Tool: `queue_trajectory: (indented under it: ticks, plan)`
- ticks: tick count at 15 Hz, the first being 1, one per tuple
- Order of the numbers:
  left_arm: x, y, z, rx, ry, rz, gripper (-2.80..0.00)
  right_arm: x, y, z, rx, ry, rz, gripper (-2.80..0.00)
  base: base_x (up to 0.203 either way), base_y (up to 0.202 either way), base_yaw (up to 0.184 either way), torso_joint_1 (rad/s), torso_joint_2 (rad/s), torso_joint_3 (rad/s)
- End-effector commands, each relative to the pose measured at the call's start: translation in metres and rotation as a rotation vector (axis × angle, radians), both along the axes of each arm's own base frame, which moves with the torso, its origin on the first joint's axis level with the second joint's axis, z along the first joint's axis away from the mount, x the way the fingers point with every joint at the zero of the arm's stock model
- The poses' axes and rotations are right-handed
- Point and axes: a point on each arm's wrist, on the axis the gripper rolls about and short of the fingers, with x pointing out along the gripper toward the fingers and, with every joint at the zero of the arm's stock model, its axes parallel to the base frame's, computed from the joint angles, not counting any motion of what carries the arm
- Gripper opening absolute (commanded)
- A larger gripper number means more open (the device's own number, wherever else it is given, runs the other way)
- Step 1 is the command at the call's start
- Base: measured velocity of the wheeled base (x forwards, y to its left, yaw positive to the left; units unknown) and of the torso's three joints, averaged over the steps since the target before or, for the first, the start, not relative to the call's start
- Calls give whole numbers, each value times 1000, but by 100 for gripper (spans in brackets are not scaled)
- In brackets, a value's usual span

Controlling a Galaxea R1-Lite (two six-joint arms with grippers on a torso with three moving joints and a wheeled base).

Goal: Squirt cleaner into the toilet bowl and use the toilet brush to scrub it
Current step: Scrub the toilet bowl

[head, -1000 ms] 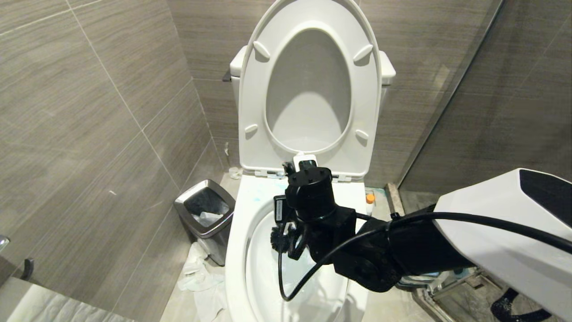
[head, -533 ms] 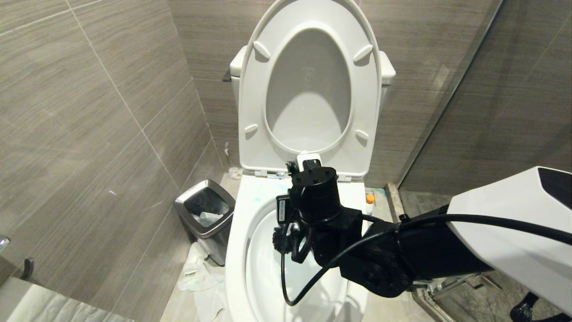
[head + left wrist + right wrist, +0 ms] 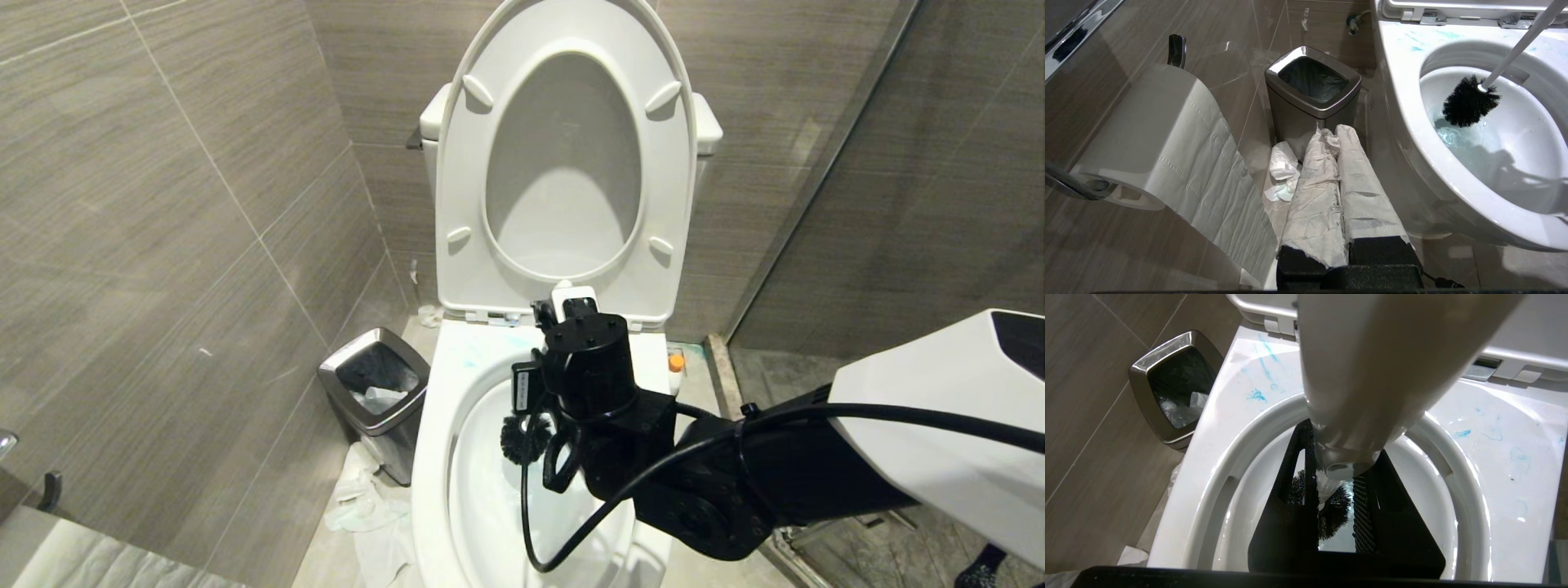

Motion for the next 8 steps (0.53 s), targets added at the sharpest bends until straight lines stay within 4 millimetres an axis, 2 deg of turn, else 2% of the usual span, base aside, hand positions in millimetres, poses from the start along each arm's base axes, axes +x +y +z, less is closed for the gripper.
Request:
queue_trajectory:
  ticks: [1, 8]
  plan:
    - [1, 0, -2, 0, 7, 0, -280, -1, 1, -1, 3, -1, 0, -280, 0, 0, 0, 0, 0, 0]
    - [1, 0, -2, -1, 7, 0, -280, -2, 0, -3, -2, 5, 0, -280, 0, 0, 0, 0, 0, 0]
